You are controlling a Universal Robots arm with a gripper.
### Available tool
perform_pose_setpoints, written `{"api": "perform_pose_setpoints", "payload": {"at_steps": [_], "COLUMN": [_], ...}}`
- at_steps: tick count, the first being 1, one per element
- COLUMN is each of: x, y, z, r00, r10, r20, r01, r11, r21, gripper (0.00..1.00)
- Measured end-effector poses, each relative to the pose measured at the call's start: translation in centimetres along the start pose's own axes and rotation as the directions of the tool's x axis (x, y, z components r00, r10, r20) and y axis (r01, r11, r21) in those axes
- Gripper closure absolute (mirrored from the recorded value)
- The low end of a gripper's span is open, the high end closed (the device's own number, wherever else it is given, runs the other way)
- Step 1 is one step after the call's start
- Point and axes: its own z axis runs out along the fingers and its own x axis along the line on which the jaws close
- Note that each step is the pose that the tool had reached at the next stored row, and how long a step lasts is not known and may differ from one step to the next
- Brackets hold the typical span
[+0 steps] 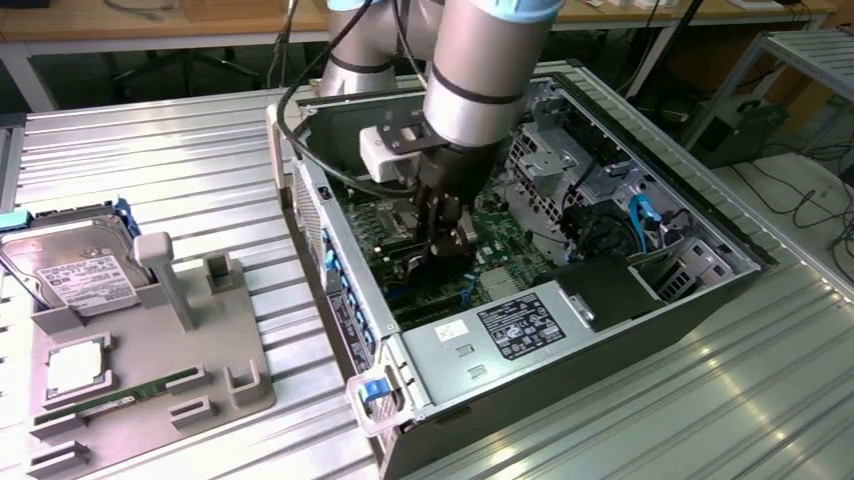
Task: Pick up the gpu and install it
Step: 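Press down on the gpu until it lock into place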
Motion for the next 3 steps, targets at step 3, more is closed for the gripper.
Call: {"api": "perform_pose_setpoints", "payload": {"at_steps": [3], "x": [-0.24], "y": [0.02], "z": [-1.56], "r00": [1.0], "r10": [0.0], "r20": [-0.0017], "r01": [0.0], "r11": [1.0], "r21": [0.004], "gripper": [0.89]}}
